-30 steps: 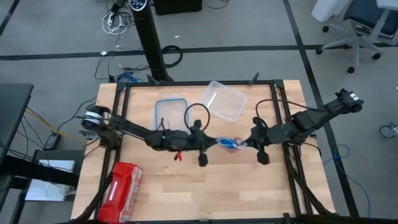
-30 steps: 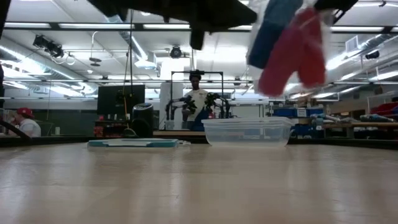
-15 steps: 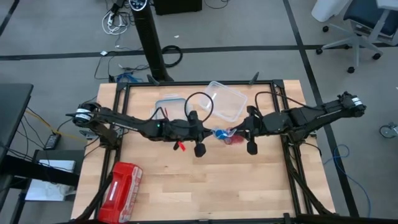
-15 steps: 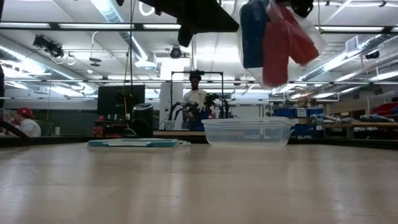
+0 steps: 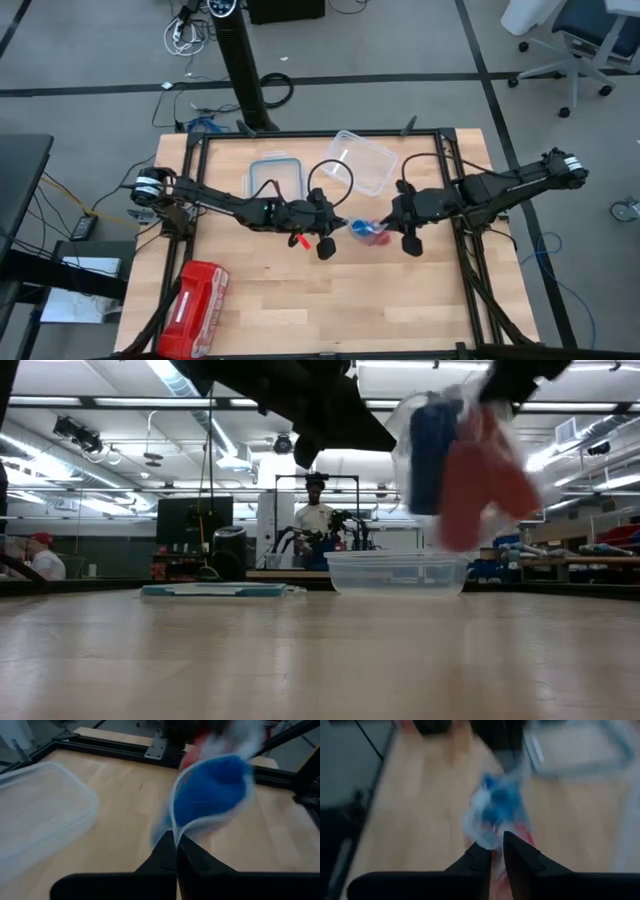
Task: Roll bandage
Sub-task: Close the transparent zip bag
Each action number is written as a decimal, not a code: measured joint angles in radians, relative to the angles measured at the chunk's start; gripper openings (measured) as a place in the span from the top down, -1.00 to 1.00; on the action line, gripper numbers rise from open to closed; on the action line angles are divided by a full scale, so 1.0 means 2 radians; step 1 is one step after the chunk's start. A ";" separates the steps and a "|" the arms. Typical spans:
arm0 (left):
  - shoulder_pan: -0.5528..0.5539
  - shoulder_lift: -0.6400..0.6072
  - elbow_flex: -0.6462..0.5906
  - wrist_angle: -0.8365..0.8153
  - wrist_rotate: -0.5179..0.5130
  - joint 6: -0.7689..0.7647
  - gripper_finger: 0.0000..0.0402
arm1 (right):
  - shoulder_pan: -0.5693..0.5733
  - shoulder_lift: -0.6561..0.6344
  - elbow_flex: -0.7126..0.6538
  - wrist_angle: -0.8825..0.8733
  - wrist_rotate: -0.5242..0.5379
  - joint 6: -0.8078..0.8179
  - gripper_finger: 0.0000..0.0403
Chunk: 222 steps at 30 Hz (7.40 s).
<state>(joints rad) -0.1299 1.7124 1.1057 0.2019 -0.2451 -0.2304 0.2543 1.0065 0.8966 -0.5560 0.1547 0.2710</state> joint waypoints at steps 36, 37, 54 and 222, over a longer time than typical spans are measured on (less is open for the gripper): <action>0.003 0.000 0.000 -0.010 0.006 -0.045 1.00 | 0.009 0.189 0.153 -0.078 0.033 -0.058 0.15; 0.003 0.000 0.000 -0.008 0.006 -0.045 1.00 | 0.008 0.197 0.153 -0.083 0.035 -0.059 0.15; 0.000 -0.001 0.001 0.002 0.002 -0.051 1.00 | -0.012 0.270 0.152 -0.035 0.046 -0.079 0.16; -0.029 0.011 -0.163 0.408 -0.005 0.043 1.00 | 0.311 0.120 0.068 -0.204 0.369 0.348 0.34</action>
<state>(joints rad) -0.1877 1.7343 0.7800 1.0186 -0.2547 -0.1449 0.8763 1.2472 1.0329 -0.9632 0.8933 0.9666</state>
